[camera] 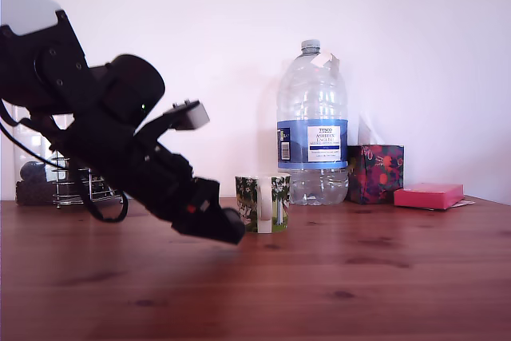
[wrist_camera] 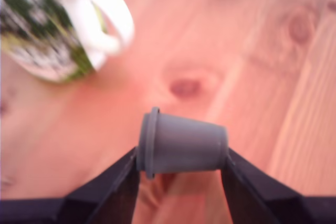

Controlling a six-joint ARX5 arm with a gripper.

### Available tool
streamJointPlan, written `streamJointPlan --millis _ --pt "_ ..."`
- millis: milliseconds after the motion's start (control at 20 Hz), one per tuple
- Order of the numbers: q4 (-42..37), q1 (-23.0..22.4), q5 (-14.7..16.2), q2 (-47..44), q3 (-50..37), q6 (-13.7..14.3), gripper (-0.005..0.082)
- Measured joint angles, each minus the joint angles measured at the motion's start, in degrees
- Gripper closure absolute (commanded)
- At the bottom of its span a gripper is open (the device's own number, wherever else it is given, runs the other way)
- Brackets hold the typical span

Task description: Pick up the coffee capsules from the table one by one and drop them inside the nearest coffee cup

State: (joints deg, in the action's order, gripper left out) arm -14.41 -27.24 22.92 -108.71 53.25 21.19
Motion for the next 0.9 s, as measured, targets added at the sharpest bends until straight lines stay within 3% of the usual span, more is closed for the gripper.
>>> streamJointPlan --millis 200,400,900 --pt "-4.3 1.1 -0.9 7.6 0.4 -0.1 0.0562" --pt "-4.5 1.4 -2.4 8.3 5.9 -2.1 0.0562" --pt "11.7 1.4 -2.4 3.5 21.5 -4.2 0.0562"
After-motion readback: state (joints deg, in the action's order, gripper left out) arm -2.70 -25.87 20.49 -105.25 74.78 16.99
